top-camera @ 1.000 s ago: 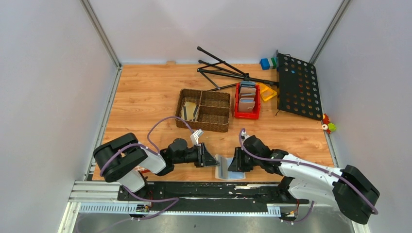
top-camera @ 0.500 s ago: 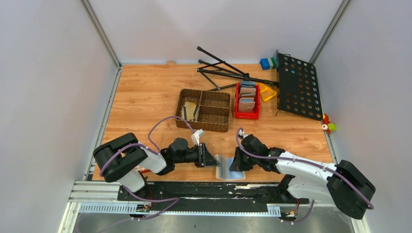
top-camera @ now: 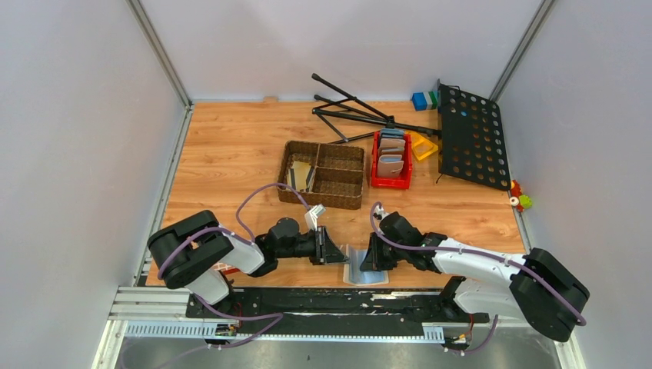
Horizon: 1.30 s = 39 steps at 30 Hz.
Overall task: Take the credit cards out of the card holder
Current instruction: Remove the credit card from the card holder.
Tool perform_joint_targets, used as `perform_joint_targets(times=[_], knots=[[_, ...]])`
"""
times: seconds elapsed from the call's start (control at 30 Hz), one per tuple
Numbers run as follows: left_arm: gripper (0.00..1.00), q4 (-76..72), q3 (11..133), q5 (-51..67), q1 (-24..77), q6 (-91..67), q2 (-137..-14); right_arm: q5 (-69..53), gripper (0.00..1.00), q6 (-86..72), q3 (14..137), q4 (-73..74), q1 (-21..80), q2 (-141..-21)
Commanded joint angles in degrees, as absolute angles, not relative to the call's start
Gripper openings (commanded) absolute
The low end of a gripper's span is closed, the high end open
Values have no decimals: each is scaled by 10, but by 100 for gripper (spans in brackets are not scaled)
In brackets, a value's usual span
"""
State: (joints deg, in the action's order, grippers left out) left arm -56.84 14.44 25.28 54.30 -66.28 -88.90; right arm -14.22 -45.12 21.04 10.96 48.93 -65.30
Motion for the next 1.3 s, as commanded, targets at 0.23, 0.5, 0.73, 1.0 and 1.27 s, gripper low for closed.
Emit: perform_joint_targets(times=[0.23, 0.5, 0.73, 1.0, 1.27], knots=[[18, -583, 162, 261, 547, -651, -884, -149, 0, -448, 194, 96, 490, -659], [40, -574, 168, 262, 549, -649, -904, -150, 0, -449, 196, 98, 490, -648], [29, -575, 171, 262, 552, -649, -911, -151, 0, -450, 195, 98, 490, -646], [16, -581, 171, 265, 552, -649, -908, -163, 3, -449, 194, 90, 490, -642], [11, -583, 168, 263, 552, -651, -909, -157, 36, -463, 172, 93, 490, -537]])
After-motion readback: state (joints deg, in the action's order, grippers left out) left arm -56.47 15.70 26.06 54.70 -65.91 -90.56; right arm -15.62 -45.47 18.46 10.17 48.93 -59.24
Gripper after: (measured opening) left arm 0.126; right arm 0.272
